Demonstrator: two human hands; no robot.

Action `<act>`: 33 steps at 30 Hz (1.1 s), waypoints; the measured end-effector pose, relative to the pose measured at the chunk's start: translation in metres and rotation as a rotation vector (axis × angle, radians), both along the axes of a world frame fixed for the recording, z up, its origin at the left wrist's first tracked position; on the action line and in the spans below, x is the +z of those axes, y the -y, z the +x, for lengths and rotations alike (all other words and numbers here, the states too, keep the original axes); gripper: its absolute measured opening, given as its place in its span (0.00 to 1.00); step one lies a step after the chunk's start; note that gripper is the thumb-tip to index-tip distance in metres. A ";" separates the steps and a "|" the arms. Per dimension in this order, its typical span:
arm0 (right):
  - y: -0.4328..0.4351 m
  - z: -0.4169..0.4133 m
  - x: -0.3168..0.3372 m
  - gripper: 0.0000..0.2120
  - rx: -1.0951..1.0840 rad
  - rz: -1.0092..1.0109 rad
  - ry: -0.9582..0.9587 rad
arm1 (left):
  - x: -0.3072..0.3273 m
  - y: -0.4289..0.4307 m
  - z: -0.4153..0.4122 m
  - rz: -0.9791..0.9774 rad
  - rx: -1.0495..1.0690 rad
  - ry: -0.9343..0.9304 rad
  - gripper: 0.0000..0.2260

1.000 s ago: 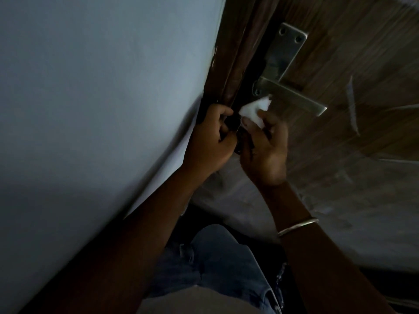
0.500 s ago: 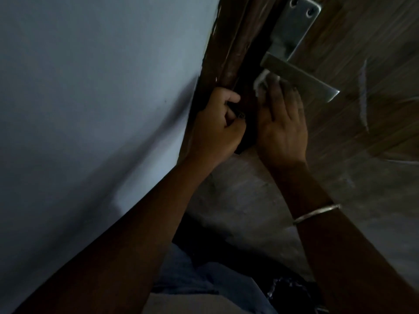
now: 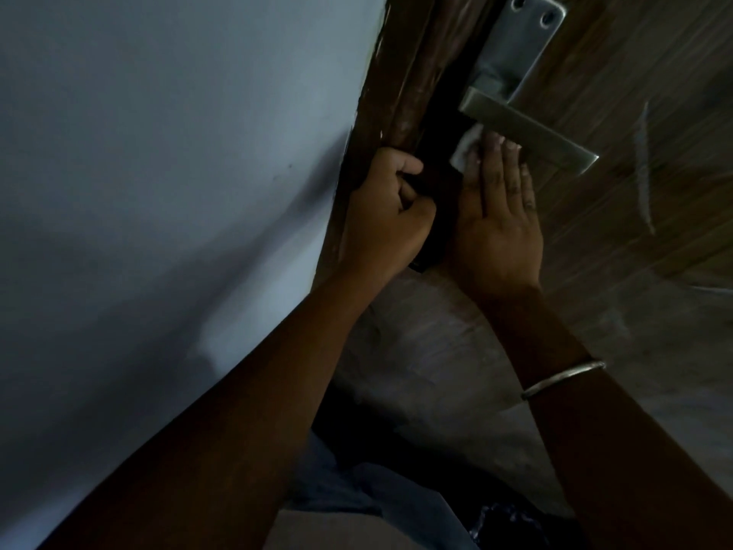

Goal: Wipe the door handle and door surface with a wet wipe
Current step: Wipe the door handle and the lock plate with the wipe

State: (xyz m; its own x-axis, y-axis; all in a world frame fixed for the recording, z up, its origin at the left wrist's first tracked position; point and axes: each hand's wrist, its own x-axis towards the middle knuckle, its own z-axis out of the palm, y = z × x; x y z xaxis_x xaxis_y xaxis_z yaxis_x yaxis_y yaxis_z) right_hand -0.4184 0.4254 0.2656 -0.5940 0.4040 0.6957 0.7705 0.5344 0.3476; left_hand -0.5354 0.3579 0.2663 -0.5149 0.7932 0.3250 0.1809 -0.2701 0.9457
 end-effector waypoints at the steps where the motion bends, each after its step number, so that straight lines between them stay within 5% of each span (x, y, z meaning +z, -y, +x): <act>1: 0.000 0.000 -0.002 0.25 -0.016 -0.015 -0.039 | 0.000 0.000 -0.001 0.003 0.016 -0.007 0.13; 16: -0.001 -0.014 0.005 0.16 0.189 0.001 0.138 | 0.006 0.008 -0.012 0.008 0.024 -0.085 0.14; 28: -0.007 0.015 0.014 0.11 0.272 -0.067 0.054 | 0.032 0.013 -0.015 -0.037 0.023 -0.103 0.15; 33: 0.002 0.023 0.038 0.11 0.261 -0.333 -0.290 | 0.048 0.009 -0.007 -0.072 0.010 -0.174 0.14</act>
State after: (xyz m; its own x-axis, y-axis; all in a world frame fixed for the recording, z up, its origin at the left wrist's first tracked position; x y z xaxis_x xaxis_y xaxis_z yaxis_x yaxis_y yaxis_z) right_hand -0.3952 0.4232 0.3040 -0.5065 0.4954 0.7057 0.6358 0.7674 -0.0824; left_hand -0.5423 0.3494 0.3143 -0.4638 0.8130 0.3521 0.3456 -0.2000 0.9168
